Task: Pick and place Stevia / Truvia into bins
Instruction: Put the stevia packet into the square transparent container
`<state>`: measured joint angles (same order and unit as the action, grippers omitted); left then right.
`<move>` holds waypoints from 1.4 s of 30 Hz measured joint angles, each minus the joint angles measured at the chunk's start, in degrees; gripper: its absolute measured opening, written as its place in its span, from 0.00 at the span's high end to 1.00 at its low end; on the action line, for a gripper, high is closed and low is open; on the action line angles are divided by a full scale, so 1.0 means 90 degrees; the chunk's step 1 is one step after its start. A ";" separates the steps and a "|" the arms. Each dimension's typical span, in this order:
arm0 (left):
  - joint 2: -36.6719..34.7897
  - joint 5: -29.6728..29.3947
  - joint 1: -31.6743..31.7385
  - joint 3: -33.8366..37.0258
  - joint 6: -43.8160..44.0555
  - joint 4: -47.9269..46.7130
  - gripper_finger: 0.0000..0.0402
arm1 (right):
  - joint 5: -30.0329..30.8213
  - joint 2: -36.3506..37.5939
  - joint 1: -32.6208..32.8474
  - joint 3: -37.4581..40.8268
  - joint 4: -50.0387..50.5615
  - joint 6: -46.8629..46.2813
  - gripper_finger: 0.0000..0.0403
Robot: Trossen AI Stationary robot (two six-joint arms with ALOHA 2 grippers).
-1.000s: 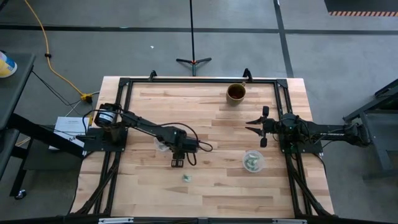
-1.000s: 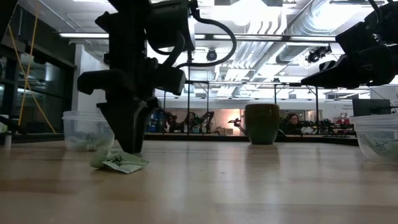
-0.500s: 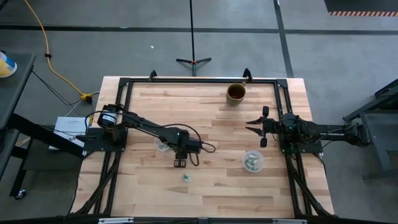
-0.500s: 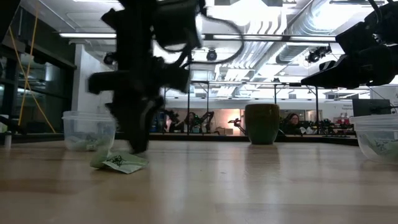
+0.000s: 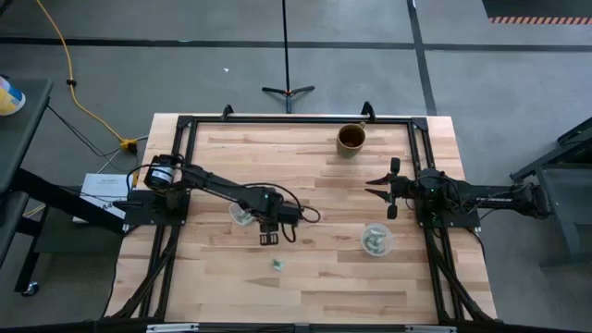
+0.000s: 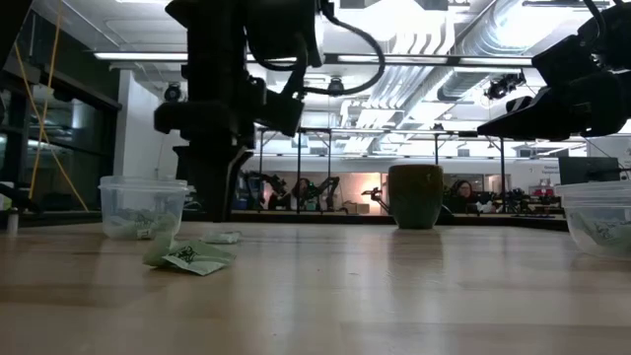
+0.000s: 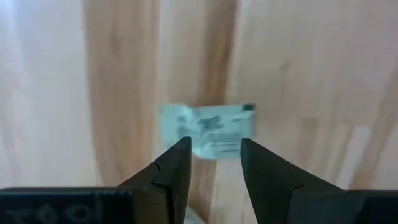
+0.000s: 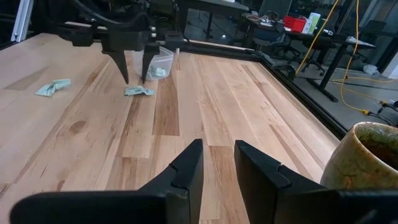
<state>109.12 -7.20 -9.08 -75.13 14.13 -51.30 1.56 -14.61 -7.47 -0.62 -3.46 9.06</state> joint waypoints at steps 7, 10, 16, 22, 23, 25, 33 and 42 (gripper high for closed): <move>-0.0016 -0.0012 0.0009 0.0037 0.0087 0.0303 0.57 | 0.0000 0.0000 -0.0001 0.0000 0.0000 0.0000 0.79; -0.0024 0.0132 0.0009 0.0287 -0.0022 0.0463 0.57 | 0.0000 0.0000 -0.0002 0.0000 0.0003 0.0000 0.79; -0.0069 0.0211 0.0014 0.0733 -0.0037 0.1077 0.57 | 0.0000 0.0000 0.0001 0.0000 0.0000 0.0000 0.79; -0.0067 0.0380 0.0022 0.0828 -0.0216 0.1242 0.58 | 0.0000 0.0000 0.0000 0.0000 -0.0019 0.0000 0.79; -0.0065 0.0399 0.0019 0.0831 -0.0223 0.1243 0.59 | 0.0000 0.0000 0.0000 0.0000 -0.0019 0.0000 0.79; -0.0061 0.0478 0.0023 0.0833 -0.0278 0.1243 0.64 | 0.0000 0.0000 0.0001 0.0000 -0.0019 0.0000 0.79; -0.0048 0.0979 0.0230 0.0840 -0.0709 0.1285 0.95 | 0.0000 0.0000 -0.0001 0.0000 -0.0019 0.0000 0.79; -0.0011 0.0909 0.0257 0.0538 -0.1205 0.0929 0.95 | 0.0000 0.0000 0.0001 0.0000 -0.0019 0.0000 0.79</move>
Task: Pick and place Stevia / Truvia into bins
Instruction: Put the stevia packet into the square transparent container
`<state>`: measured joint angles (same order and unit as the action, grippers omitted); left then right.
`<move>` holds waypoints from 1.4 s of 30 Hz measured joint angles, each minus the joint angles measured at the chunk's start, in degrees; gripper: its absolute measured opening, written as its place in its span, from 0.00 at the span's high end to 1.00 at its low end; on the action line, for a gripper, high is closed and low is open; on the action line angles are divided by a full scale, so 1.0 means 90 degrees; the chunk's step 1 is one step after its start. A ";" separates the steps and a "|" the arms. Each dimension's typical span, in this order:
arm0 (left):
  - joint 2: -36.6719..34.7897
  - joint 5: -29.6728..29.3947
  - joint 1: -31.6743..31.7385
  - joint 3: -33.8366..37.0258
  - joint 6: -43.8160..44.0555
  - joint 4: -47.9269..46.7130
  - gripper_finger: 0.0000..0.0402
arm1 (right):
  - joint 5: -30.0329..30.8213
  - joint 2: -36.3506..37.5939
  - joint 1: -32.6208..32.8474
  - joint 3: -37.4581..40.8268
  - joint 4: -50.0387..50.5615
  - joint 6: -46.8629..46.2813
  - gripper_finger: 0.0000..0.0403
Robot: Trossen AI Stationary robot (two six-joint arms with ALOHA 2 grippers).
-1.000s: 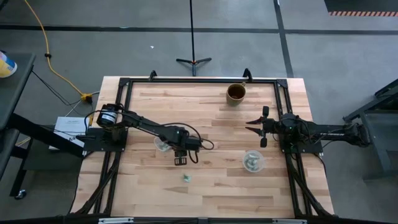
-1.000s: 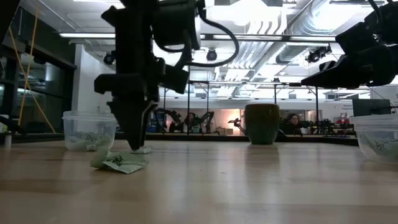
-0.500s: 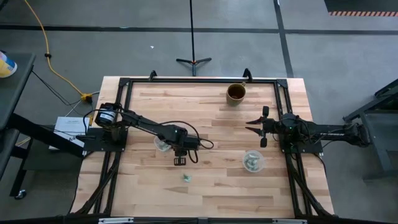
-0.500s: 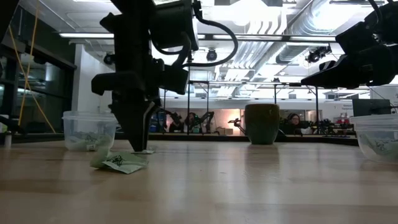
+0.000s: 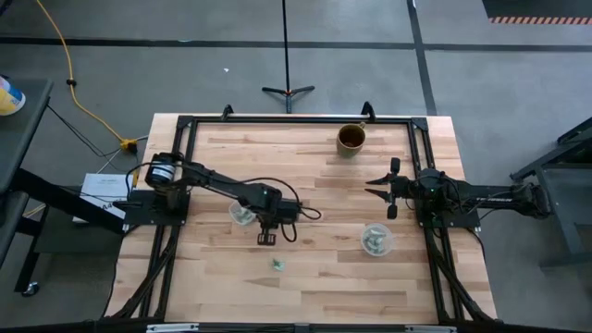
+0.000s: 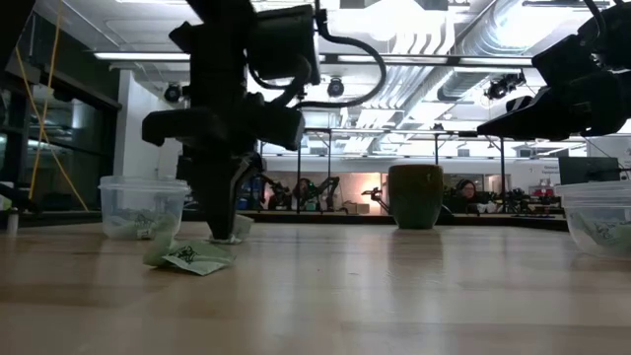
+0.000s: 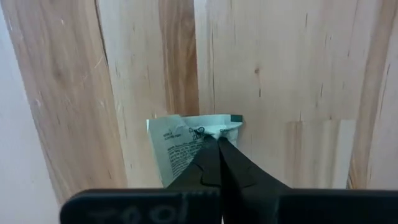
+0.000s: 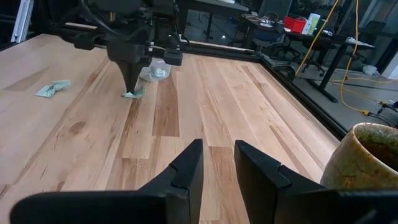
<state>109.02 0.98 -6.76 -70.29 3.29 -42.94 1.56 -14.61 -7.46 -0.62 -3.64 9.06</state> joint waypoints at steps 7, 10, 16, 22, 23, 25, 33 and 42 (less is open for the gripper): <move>0.0012 -0.0403 -0.0087 -0.0988 -0.0201 -0.0734 0.95 | 0.0000 0.0000 -0.0001 0.0000 0.0002 0.0000 0.79; 0.0002 -0.0514 -0.0102 -0.1385 -0.0129 -0.1409 0.95 | 0.0000 0.0000 0.0000 0.0000 0.0011 0.0000 0.79; -0.0012 -0.1362 -0.0083 -0.1818 0.0629 -0.3328 0.95 | 0.0000 0.0000 0.0000 0.0000 0.0049 0.0000 0.79; -0.0013 -0.1411 -0.0127 -0.1817 0.1325 -0.4305 0.95 | 0.0000 0.0000 -0.0002 0.0000 0.0049 0.0000 0.79; -0.0013 -0.1413 -0.0135 -0.1816 0.1381 -0.4320 0.95 | 0.0002 0.0000 0.0000 0.0000 0.0049 0.0000 0.79; -0.0013 -0.1345 -0.0189 -0.1818 0.1502 -0.4488 0.95 | 0.0001 0.0000 -0.0001 0.0000 0.0049 0.0000 0.79; -0.0013 -0.0629 -0.0263 -0.1719 0.1642 -0.4687 0.92 | 0.0001 0.0000 -0.0001 0.0000 0.0051 0.0000 0.79; -0.0022 -0.0939 -0.0206 -0.1699 0.1671 -0.4742 0.68 | 0.0001 0.0000 -0.0002 0.0000 0.0050 0.0000 0.79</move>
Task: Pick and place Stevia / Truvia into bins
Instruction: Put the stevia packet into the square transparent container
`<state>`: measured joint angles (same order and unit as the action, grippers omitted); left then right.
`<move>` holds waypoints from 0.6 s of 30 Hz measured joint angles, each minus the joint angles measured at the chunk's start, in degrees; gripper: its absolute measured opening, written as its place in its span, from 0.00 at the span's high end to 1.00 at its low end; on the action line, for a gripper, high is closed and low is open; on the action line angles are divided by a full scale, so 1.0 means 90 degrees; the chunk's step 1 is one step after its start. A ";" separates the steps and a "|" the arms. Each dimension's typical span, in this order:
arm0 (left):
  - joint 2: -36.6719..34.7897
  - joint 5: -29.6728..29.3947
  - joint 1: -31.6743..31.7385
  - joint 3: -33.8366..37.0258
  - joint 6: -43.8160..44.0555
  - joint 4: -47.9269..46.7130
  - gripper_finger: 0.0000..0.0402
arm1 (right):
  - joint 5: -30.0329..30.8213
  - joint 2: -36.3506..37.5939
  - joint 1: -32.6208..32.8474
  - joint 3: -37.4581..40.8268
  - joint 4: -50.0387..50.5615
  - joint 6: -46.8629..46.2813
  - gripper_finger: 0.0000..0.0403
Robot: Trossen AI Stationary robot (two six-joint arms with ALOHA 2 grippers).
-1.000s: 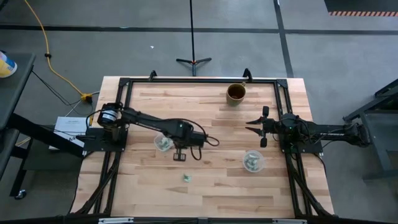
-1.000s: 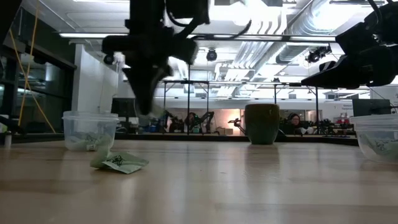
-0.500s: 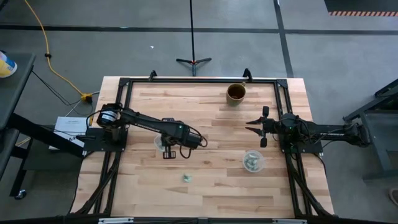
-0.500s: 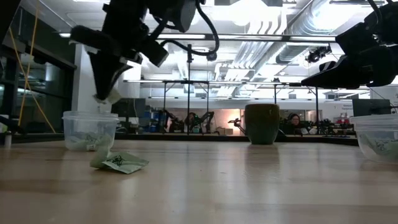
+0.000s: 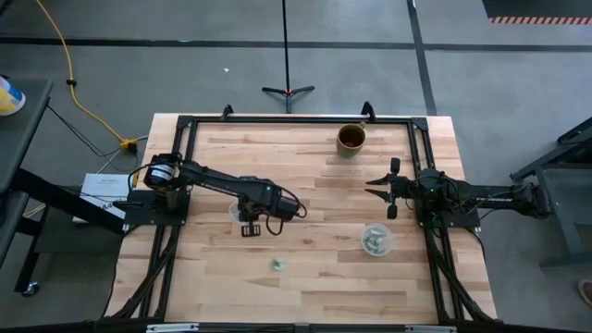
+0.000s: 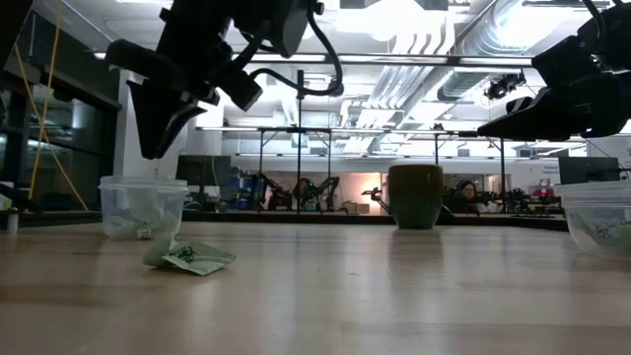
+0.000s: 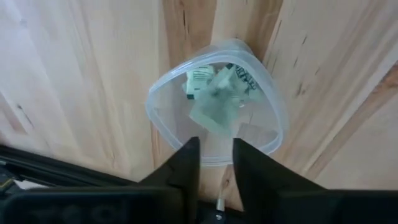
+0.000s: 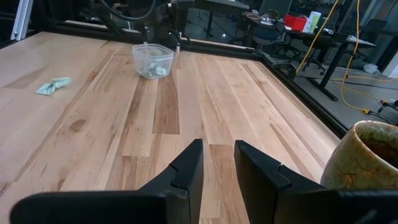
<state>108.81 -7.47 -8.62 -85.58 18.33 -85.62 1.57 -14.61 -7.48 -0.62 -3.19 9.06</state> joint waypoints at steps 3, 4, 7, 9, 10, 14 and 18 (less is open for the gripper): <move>0.0000 -0.0110 -0.0006 0.0000 -0.0003 0.0016 0.60 | 0.0000 0.0000 0.0002 0.0000 -0.0001 0.0000 0.79; -0.0002 -0.0111 -0.0006 0.0000 -0.0019 0.0063 0.58 | -0.0001 0.0000 0.0001 0.0000 -0.0001 0.0000 0.79; -0.0002 -0.0040 -0.0040 -0.0013 -0.0205 0.0538 0.53 | -0.0001 0.0000 0.0002 0.0000 -0.0001 0.0000 0.79; -0.0002 0.0057 -0.0105 -0.0074 -0.0532 0.0943 0.51 | -0.0001 0.0000 0.0002 0.0000 -0.0001 0.0000 0.79; -0.0002 0.0095 -0.0158 -0.0108 -0.0671 0.1109 0.51 | -0.0001 0.0000 0.0002 0.0000 -0.0001 0.0000 0.79; -0.0002 0.0529 -0.0334 -0.0180 -0.0874 0.1970 0.50 | -0.0001 0.0001 0.0000 0.0000 -0.0001 0.0000 0.79; -0.0009 0.1293 -0.0635 -0.0114 -0.1042 0.3260 0.50 | -0.0001 0.0000 0.0000 0.0000 0.0001 0.0000 0.79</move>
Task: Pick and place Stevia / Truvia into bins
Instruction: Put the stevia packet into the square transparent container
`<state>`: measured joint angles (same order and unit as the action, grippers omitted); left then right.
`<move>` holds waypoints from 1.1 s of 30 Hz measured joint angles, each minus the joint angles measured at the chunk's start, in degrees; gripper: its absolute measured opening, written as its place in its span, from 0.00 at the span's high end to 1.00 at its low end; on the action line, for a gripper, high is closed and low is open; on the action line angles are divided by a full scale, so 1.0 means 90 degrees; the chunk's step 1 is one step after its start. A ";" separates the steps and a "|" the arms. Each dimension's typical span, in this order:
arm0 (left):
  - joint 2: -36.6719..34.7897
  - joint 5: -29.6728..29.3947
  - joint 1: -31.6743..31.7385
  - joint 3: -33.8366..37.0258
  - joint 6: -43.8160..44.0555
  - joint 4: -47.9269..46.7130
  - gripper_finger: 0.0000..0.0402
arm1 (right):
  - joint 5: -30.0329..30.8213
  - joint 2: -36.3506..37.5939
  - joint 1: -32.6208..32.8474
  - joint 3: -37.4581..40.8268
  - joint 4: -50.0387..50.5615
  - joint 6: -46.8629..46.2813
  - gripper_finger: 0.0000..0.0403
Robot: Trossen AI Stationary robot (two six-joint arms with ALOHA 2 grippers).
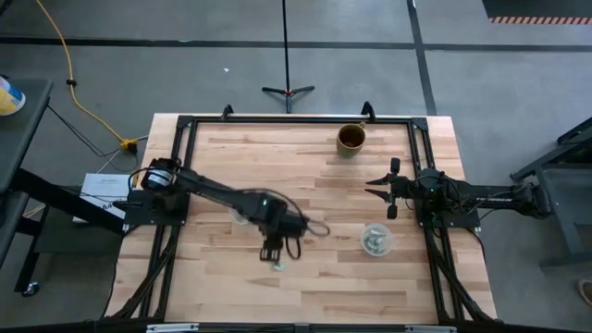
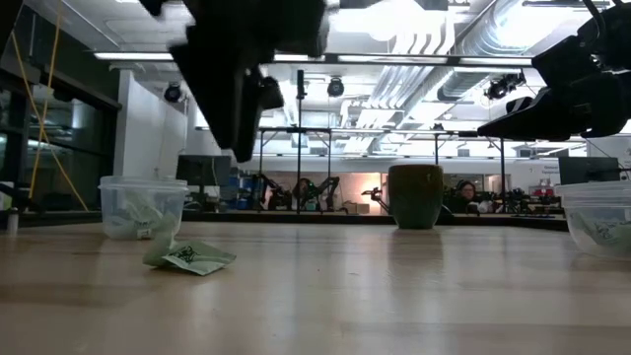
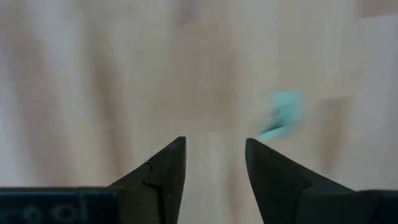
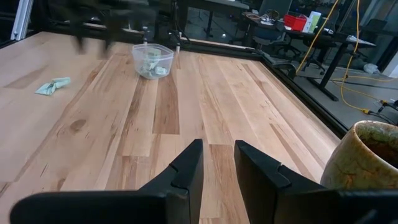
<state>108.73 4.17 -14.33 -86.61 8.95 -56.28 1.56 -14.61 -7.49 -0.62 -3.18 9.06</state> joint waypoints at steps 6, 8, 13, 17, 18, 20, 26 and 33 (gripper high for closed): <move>0.0002 0.0444 -0.0620 0.0355 -0.0130 0.1036 0.50 | 0.0000 0.0000 0.0002 0.0000 0.0000 0.0000 0.79; 0.0010 0.0373 -0.0756 0.0494 -0.0119 0.1188 0.50 | 0.0000 0.0000 0.0000 0.0000 0.0000 0.0000 0.79; 0.0011 0.0277 -0.0896 0.0934 0.0402 0.1970 0.50 | 0.0000 0.0000 0.0002 0.0000 -0.0002 0.0000 0.79; 0.0014 0.0096 -0.0859 0.1211 0.0553 0.2167 0.50 | 0.0000 0.0002 0.0001 0.0000 -0.0004 0.0000 0.79; 0.0014 0.0115 -0.0854 0.1280 0.0563 0.2193 0.50 | 0.0000 0.0000 0.0002 0.0000 -0.0005 0.0000 0.79; 0.0014 0.0283 -0.0866 0.1485 0.0564 0.2457 0.50 | 0.0000 0.0000 0.0000 0.0000 -0.0002 0.0000 0.79; 0.0019 0.0709 -0.0866 0.2022 0.0556 0.3342 0.50 | 0.0000 0.0002 0.0000 0.0000 -0.0005 0.0000 0.79; 0.0019 0.0342 -0.0862 0.2091 0.0544 0.3429 0.50 | 0.0000 0.0000 0.0001 0.0000 -0.0005 0.0000 0.79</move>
<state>108.90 7.25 -22.09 -67.79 13.85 -25.41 1.57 -14.61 -7.48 -0.62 -3.22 9.06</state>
